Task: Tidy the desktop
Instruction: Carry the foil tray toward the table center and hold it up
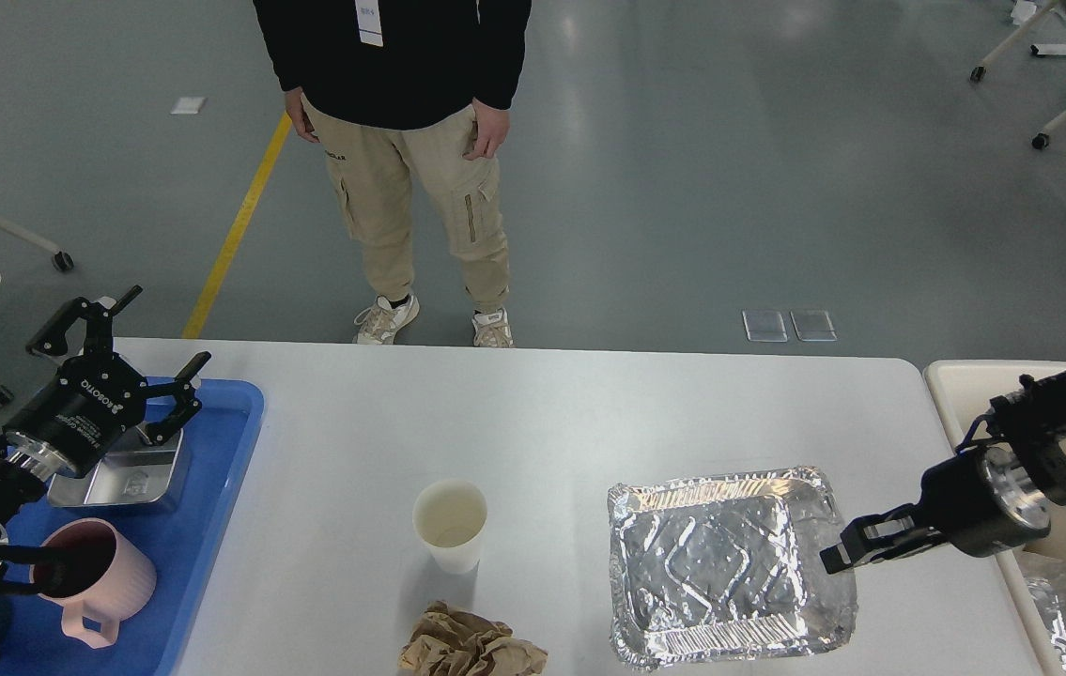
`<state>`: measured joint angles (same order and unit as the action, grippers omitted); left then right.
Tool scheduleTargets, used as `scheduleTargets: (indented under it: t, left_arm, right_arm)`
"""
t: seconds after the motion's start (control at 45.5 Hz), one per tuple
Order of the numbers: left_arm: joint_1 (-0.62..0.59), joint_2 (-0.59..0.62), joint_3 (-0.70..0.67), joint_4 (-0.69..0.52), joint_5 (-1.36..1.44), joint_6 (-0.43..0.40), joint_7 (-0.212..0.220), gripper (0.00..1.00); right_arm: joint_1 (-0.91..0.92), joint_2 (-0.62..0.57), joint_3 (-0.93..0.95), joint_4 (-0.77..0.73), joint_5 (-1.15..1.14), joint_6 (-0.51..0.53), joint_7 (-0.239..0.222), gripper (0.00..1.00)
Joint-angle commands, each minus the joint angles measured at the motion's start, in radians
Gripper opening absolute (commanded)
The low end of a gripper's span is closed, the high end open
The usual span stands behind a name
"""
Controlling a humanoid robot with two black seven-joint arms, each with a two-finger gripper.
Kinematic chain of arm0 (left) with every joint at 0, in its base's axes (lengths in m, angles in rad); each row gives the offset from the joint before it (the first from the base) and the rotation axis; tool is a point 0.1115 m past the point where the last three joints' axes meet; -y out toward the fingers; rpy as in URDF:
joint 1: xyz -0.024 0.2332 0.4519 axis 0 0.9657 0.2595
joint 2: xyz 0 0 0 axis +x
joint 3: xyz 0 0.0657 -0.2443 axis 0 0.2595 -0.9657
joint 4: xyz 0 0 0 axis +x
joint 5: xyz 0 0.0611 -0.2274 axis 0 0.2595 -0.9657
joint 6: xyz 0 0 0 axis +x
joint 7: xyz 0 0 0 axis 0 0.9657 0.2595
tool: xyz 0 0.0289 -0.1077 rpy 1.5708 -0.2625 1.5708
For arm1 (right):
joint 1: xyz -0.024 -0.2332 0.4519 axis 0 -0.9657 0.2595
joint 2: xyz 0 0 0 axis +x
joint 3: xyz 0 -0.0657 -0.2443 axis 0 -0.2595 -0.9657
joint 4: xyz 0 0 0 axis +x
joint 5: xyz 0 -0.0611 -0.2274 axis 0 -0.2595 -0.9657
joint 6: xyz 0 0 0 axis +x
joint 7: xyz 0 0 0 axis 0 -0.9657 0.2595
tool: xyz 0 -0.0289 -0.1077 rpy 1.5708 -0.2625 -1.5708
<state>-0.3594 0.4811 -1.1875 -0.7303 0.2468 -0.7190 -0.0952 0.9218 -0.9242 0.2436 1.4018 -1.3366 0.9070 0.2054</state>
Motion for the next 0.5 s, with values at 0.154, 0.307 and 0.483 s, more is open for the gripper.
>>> scheduleTargets:
  t: [0.154, 0.307, 0.483]
  left_arm:
    - [0.033, 0.002, -0.001, 0.000, 0.002, -0.036, 0.000, 0.97]
    - [0.036, 0.010, 0.009, 0.000, 0.009, -0.036, 0.002, 0.97]
    - [0.037, 0.014, 0.009, 0.000, 0.011, -0.039, 0.000, 0.97]
  right_arm:
    - [0.088, 0.160, -0.012, -0.133, 0.161, 0.053, -0.008, 0.00]
    - [0.120, 0.277, -0.017, -0.251, 0.280, 0.053, -0.023, 0.00]
    - [0.120, 0.326, -0.017, -0.329, 0.359, 0.053, -0.034, 0.00]
